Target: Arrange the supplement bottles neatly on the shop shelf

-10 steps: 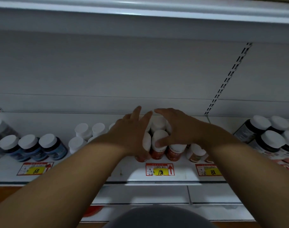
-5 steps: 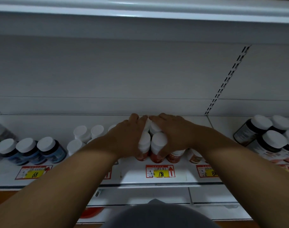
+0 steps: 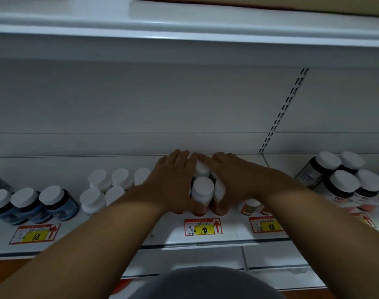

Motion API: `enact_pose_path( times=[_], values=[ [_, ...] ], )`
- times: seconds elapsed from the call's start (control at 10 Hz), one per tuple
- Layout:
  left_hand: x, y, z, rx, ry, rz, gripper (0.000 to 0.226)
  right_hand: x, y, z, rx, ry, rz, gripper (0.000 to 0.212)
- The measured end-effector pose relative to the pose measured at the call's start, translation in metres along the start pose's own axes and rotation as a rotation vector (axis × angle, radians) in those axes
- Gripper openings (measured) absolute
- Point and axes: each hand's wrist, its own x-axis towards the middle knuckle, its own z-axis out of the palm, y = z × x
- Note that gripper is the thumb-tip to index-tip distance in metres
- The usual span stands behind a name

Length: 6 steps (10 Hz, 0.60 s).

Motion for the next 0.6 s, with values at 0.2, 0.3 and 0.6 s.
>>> enact_pose_path(
  times=[0.2, 0.3, 0.6],
  values=[
    [0.001, 0.008, 0.0, 0.052, 0.066, 0.011, 0.119, 0.006, 0.009, 0.006, -0.037, 0.004, -0.033, 0.136],
    [0.002, 0.01, 0.001, 0.044, 0.089, 0.01, 0.114, 0.009, 0.013, 0.007, -0.013, 0.003, -0.052, 0.137],
    [-0.008, 0.007, -0.003, -0.052, 0.061, -0.033, 0.121, -0.015, 0.008, -0.008, 0.098, 0.04, 0.056, 0.141]
  ],
)
